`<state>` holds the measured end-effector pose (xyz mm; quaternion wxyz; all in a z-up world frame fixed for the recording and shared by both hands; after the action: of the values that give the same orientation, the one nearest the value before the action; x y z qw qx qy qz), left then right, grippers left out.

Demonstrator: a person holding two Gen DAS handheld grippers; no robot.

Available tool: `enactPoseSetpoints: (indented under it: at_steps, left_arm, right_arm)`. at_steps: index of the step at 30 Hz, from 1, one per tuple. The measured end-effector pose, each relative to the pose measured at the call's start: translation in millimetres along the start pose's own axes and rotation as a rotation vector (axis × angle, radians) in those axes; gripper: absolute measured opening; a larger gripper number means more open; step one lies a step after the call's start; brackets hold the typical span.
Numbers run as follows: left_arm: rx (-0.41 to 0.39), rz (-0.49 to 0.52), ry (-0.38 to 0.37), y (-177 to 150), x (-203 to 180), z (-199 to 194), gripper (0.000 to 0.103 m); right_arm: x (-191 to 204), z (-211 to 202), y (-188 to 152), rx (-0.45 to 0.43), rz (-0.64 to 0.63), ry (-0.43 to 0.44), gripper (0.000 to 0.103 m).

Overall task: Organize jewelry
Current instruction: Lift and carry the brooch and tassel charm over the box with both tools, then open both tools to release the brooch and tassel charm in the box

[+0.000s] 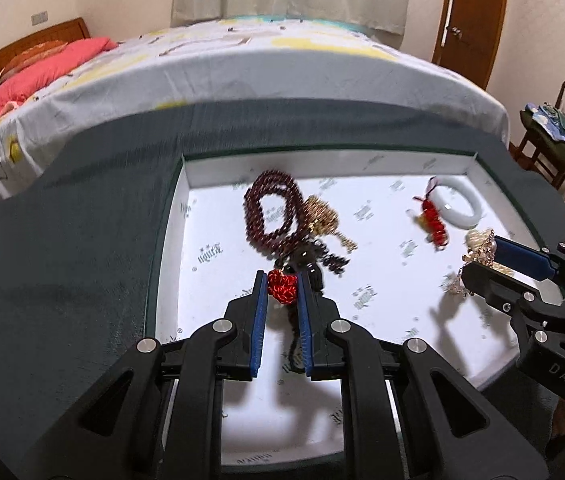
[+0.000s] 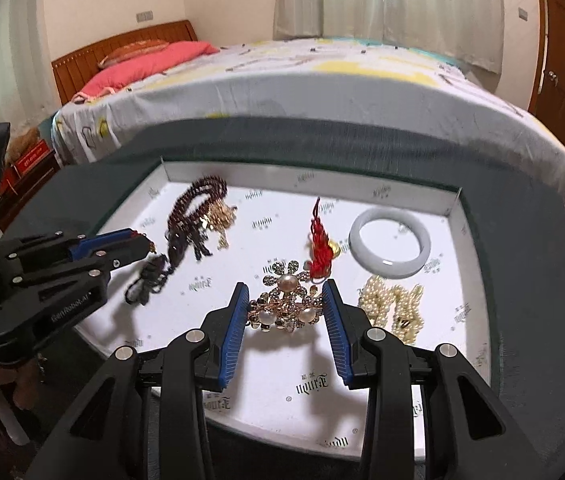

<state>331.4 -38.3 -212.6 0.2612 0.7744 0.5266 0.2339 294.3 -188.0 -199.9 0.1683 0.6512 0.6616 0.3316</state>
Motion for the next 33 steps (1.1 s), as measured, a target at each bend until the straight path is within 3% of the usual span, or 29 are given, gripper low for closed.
enactPoseSetpoints:
  at_steps: [14,16,19,33]
  left_arm:
    - [0.009,-0.001,-0.004,3.0,-0.7,8.5,0.018]
    - [0.017,-0.003,-0.001,1.8,-1.0,10.5,0.028]
    - [0.022,-0.010,0.004,0.6,0.2,12.1,0.036]
    - [-0.001,-0.005,0.016,5.2,-0.7,-2.6,0.061]
  right_arm:
    - [-2.5,14.9,-1.1,0.029,0.009,0.001,0.039]
    - [-3.2,15.8,-1.1,0.032,0.015,0.003,0.040]
    - [-4.2,13.4,0.5,0.017,0.025,0.009,0.054]
    - [1.0,-7.5,7.3,-0.027,0.028,0.018,0.054]
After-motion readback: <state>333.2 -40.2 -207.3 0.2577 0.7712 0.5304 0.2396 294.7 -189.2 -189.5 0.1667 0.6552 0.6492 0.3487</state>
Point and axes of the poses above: each gripper's, at about its wrist camera, not at the fingertips, and z roughly the way its jaws point, x to its left, y to its top, the point moved 8 cm from there along z, roughly the way its jaws point, and after that the axes turned 11 degrees about z, right-handed, at the moved point
